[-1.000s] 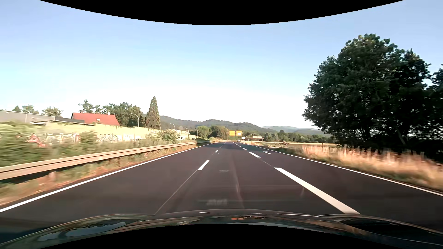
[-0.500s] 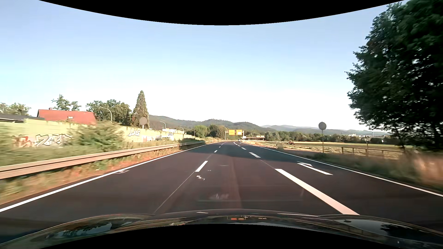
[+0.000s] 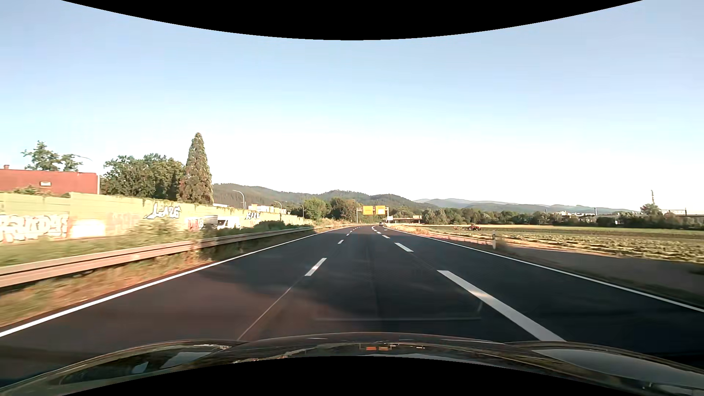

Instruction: Follow the waypoints while adhering to traffic rules and regulations

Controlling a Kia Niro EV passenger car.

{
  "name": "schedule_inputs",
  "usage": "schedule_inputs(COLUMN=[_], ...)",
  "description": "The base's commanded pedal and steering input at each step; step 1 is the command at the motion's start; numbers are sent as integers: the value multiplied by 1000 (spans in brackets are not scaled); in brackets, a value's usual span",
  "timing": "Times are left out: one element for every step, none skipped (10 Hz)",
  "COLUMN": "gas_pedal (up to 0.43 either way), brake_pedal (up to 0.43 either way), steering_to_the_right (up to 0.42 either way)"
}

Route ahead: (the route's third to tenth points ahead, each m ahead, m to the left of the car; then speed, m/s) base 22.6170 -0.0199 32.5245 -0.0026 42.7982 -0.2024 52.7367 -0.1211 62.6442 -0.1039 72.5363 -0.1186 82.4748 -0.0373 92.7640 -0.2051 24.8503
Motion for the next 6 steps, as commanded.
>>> schedule_inputs(gas_pedal=[209,209,209,209,209,209], brake_pedal=[0,0,0,0,0,0], steering_to_the_right=[2,2,2,2,1,1])
